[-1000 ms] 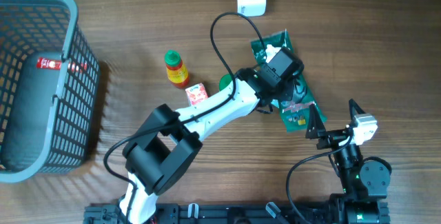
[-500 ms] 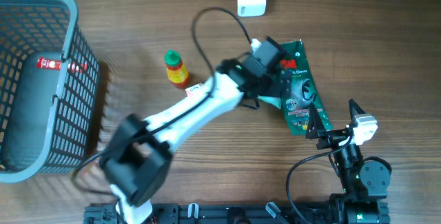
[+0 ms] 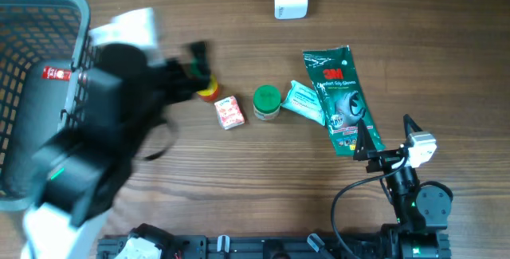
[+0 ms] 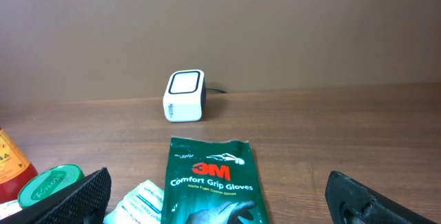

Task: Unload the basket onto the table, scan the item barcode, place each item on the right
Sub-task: 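Carry the gloves pack right and drop it beside the wipes pack, then reach into the basket and grasp the red Nescafe stick with left gripper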

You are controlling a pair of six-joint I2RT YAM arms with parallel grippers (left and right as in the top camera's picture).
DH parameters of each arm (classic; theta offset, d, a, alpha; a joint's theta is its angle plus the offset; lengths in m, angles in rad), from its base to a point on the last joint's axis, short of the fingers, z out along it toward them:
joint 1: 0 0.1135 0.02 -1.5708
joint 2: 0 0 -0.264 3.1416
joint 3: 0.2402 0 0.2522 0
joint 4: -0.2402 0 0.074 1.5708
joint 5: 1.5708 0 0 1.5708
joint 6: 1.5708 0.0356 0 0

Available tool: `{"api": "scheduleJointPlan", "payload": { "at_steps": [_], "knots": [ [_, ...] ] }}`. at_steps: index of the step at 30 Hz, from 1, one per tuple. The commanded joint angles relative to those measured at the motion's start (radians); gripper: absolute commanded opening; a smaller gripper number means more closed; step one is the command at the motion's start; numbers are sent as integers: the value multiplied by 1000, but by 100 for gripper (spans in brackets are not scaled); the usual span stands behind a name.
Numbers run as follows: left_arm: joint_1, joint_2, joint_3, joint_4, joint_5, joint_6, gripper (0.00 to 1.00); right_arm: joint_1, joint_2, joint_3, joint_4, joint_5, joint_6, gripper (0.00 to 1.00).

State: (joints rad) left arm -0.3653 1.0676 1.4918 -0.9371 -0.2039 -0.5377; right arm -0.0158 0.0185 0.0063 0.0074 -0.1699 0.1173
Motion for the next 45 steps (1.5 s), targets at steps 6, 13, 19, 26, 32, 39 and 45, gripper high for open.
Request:
{"api": "scheduleJointPlan", "payload": {
  "at_steps": [6, 13, 19, 26, 32, 39, 45],
  "knots": [
    [598, -76, 0, -71, -82, -95, 100, 5, -3, -1, 3, 17, -12, 100],
    [940, 246, 0, -68, 109, -125, 94, 5, -3, -1, 3, 17, -13, 100],
    [998, 561, 0, 70, 112, -26, 89, 5, -3, -1, 3, 17, -13, 100],
    [940, 793, 0, 225, 117, 172, 91, 5, -3, -1, 3, 17, -12, 100],
    [905, 896, 0, 325, 114, 164, 94, 5, -3, -1, 3, 17, -13, 100],
    [904, 992, 0, 385, 118, 159, 98, 5, -3, -1, 3, 17, -12, 100],
    [896, 1019, 0, 424, 132, 132, 100, 5, -3, -1, 3, 17, -13, 100]
  ]
}}
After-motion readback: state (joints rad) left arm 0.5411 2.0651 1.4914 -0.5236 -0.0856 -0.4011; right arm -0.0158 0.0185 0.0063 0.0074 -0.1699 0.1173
